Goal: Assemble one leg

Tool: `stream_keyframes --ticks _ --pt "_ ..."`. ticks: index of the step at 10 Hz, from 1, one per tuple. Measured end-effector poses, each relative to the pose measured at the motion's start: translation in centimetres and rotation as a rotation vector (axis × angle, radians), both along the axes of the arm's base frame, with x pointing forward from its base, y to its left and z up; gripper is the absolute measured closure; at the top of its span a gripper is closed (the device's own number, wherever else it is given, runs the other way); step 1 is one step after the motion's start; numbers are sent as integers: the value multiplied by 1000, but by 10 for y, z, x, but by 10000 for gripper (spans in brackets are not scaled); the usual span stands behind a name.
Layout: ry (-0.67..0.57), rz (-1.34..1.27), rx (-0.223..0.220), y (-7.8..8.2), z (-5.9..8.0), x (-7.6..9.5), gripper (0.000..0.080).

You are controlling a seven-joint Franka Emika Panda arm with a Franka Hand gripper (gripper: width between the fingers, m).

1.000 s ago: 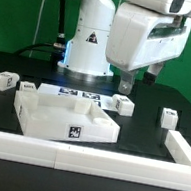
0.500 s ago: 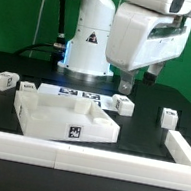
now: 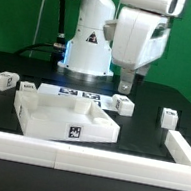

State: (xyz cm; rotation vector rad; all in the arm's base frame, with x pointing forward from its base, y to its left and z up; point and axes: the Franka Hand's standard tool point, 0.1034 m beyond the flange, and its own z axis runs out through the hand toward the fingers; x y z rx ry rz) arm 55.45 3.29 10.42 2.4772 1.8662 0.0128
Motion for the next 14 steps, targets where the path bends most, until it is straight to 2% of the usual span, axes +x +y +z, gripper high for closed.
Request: stream_keyframes --ticks 3,7,8,10,11,13,14 --pt "-8 143 -1 -16 -8 -12 150" --pt "-13 155 -2 -16 -9 -13 150" --pt "-39 210 -3 -15 -14 -18 150" --pt "-52 398 -13 -30 -23 -47 150" --pt "-61 433 -16 -38 -27 -55 150" --pt "-50 416 -26 -51 -30 -62 150" --pt "-49 416 -26 -51 -30 -62 150"
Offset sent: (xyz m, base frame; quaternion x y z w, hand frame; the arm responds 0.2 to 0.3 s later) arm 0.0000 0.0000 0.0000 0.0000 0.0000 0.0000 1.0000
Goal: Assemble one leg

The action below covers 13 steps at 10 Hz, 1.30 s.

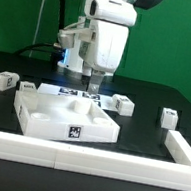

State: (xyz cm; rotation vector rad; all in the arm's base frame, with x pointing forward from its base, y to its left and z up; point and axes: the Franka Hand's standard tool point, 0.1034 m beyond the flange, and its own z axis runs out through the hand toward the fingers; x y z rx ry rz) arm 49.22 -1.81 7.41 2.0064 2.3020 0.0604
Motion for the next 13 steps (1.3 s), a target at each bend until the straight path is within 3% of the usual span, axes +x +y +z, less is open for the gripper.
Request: stream_keyframes --ticks 4,5,6,7,9,10,12,13 --pt "-2 6 -1 -1 -2 -2 150" --pt "-47 71 -3 -6 -11 -20 150" --pt "-16 78 -5 -15 -23 -52 150" --pt "-3 74 -7 -23 -28 -62 150" --pt "8 49 -1 -32 -39 -70 150" --pt "27 36 5 -37 -51 -77 150" --pt "51 20 14 -37 -66 -81 150" --pt "54 10 15 -37 -68 -82 150"
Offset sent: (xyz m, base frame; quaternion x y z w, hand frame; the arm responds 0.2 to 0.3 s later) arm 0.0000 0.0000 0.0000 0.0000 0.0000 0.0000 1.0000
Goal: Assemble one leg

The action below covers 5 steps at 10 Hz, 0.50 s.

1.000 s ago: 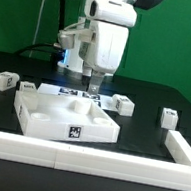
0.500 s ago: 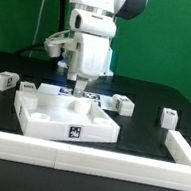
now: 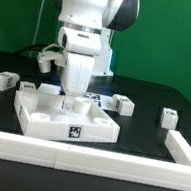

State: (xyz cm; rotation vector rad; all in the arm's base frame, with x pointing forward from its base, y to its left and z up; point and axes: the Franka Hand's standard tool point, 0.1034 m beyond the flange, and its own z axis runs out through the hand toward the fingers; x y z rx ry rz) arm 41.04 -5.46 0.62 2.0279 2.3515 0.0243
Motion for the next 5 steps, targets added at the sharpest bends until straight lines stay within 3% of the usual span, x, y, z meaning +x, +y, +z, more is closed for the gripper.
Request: stream_keyframes --ticks 2,3,4,5 --pt "0 -3 0 0 0 0 176" --pt "0 -3 0 0 0 0 356" --pt "0 -3 0 0 0 0 356" --pt "0 -3 0 0 0 0 551"
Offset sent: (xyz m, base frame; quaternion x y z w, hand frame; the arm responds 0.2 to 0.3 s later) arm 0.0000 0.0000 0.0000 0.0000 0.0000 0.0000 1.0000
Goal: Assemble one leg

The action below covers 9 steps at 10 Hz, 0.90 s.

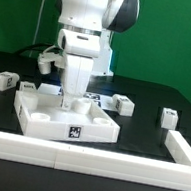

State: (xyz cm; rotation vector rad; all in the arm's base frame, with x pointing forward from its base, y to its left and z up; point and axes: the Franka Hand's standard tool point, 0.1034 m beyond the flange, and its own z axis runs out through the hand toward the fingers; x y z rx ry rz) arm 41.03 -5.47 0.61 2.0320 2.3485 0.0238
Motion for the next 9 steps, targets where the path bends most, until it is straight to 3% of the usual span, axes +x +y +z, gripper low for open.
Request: stream_keyframes --ticks 1,2,7,9 --pt "1 0 0 0 0 0 687" --pt "1 -3 0 0 0 0 739" --pt "1 -23 2 2 0 0 739" --pt "-8 -44 15 30 0 12 739"
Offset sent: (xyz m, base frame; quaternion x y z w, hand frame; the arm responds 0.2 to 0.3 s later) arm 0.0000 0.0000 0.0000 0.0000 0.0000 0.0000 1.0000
